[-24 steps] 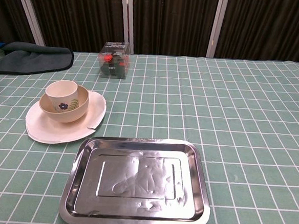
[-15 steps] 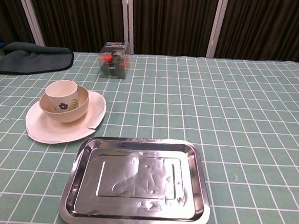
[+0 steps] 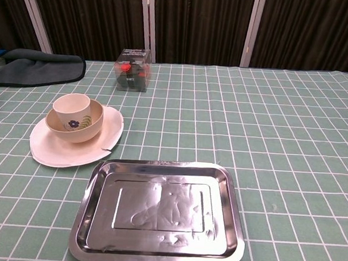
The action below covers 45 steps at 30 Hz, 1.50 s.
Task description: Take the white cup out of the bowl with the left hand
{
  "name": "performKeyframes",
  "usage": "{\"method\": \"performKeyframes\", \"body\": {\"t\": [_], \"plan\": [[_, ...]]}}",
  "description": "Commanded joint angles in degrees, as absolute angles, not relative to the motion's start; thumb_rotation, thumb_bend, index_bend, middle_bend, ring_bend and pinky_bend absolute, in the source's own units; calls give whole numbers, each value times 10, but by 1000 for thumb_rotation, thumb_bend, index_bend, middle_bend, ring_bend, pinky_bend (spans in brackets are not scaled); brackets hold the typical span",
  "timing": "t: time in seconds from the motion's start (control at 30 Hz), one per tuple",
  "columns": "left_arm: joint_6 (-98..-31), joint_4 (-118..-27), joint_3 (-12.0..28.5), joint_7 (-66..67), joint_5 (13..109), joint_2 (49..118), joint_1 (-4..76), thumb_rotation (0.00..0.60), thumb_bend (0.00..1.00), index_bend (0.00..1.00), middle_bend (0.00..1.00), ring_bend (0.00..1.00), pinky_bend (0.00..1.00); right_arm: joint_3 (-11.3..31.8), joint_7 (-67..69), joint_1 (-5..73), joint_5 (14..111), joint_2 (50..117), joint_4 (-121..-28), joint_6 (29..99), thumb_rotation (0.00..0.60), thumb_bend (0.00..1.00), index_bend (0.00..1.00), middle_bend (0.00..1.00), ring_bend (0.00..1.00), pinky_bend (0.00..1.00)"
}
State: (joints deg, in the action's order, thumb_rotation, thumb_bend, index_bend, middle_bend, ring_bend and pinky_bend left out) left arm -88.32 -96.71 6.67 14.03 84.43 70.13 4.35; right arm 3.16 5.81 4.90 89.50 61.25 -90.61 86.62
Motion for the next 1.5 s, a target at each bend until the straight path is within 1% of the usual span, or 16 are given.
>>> {"method": "performKeyframes", "body": {"t": [0.03, 0.07, 0.1, 0.3, 0.53, 0.9, 1.07, 1.37, 1.43, 1.5], "plan": [[-858, -966, 85, 162, 839, 715, 72, 600, 115, 207, 0, 0, 0, 32, 62, 49, 895, 611, -905, 866, 600, 36, 27, 0, 0, 0], [-827, -961, 97, 181, 830, 725, 99, 600, 122, 239, 0, 0, 0, 33, 68, 49, 894, 609, -906, 867, 600, 36, 27, 0, 0, 0], [-813, -958, 104, 192, 822, 731, 111, 600, 139, 269, 0, 0, 0, 33, 72, 48, 895, 608, -906, 869, 600, 36, 28, 0, 0, 0], [-758, -937, 121, 226, 789, 764, 160, 600, 230, 365, 0, 0, 0, 34, 80, 48, 895, 604, -905, 870, 600, 36, 27, 0, 0, 0], [-682, -880, 138, 260, 740, 824, 230, 600, 266, 406, 0, 0, 0, 34, 89, 48, 894, 602, -904, 868, 600, 36, 27, 0, 0, 0], [-643, -839, 133, 299, 696, 880, 279, 600, 336, 437, 0, 0, 0, 37, 103, 47, 892, 598, -903, 871, 600, 36, 27, 0, 0, 0], [-638, -823, 131, 304, 686, 896, 290, 600, 344, 447, 0, 0, 0, 37, 108, 47, 891, 597, -903, 871, 600, 36, 27, 0, 0, 0], [-630, -784, 127, 310, 676, 932, 317, 600, 350, 514, 0, 0, 0, 38, 116, 46, 890, 594, -902, 872, 600, 37, 28, 0, 0, 0], [-631, -780, 126, 310, 674, 935, 319, 600, 368, 532, 0, 0, 0, 38, 116, 46, 891, 594, -902, 872, 600, 37, 28, 0, 0, 0], [-633, -776, 124, 310, 674, 937, 320, 600, 418, 560, 0, 0, 0, 38, 117, 46, 891, 594, -902, 872, 600, 37, 28, 0, 0, 0]]}}
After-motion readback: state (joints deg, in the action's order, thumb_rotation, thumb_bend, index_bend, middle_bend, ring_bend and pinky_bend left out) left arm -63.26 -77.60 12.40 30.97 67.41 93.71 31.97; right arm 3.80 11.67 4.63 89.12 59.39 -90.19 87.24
